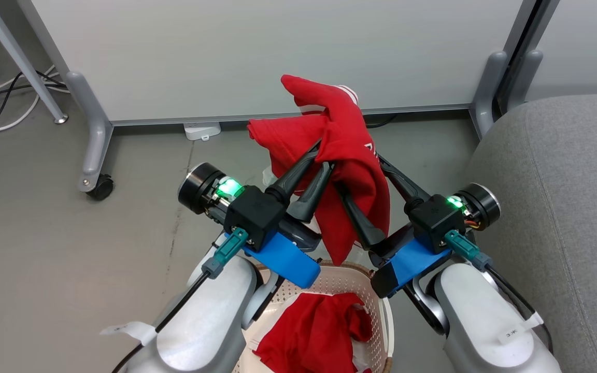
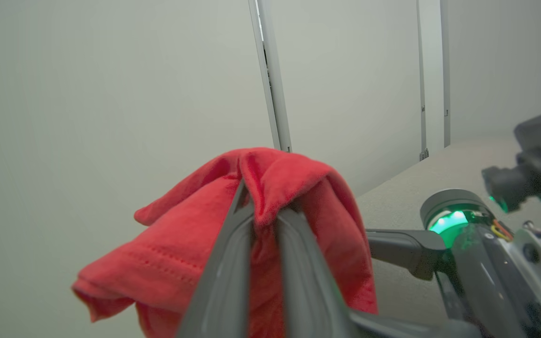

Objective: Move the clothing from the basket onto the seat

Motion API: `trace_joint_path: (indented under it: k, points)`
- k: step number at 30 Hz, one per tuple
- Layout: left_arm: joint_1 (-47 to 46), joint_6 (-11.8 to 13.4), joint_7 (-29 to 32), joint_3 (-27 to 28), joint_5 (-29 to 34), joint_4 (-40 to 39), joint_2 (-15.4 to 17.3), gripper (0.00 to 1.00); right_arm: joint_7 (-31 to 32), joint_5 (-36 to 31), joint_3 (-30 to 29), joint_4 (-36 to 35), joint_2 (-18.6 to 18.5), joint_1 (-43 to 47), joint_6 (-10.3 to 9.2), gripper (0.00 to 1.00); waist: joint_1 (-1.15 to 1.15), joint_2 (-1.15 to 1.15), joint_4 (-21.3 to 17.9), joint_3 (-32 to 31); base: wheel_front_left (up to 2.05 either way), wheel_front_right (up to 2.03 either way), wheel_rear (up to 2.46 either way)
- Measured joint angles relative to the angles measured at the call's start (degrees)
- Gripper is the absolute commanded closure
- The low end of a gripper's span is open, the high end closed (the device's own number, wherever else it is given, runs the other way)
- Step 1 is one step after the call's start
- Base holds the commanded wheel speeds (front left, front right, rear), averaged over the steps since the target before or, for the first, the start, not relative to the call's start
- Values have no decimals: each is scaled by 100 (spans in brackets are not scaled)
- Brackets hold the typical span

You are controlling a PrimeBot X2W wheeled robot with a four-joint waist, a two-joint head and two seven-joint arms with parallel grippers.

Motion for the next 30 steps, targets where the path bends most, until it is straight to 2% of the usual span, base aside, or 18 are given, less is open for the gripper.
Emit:
trace_joint_path:
  k: [1, 2, 19, 20, 21, 30]
  points:
    - [0, 0, 0, -21, -5, -1, -7, 100, 0, 68, 19, 47, 0, -27, 0, 56, 0, 0, 7, -3, 0, 0, 0]
    - [0, 0, 0, -46, -9, 0, -13, 100, 0, 114, 44, 100, -1, -40, 0, 100, 0, 0, 15, -8, 0, 0, 0]
    - [0, -1, -1, -76, -80, 71, -15, 100, 1, 283, 71, 73, 0, -72, 0, 100, 0, 0, -3, -1, 0, 0, 0]
    - [0, -1, -1, -75, -115, 94, -14, 2, 1, 296, 67, 60, -1, -72, 0, 100, 0, 0, -3, 0, 0, 0, 0]
    - [0, -1, -1, -73, -115, 101, -13, 0, 1, 313, 58, 47, -1, -71, 0, 100, 0, 0, -3, 1, 0, 0, 0]
    - [10, -1, -1, -80, -99, 135, 41, 0, 1, 342, -204, -68, 0, -49, 0, 100, 0, 0, -25, 13, 0, 0, 0]
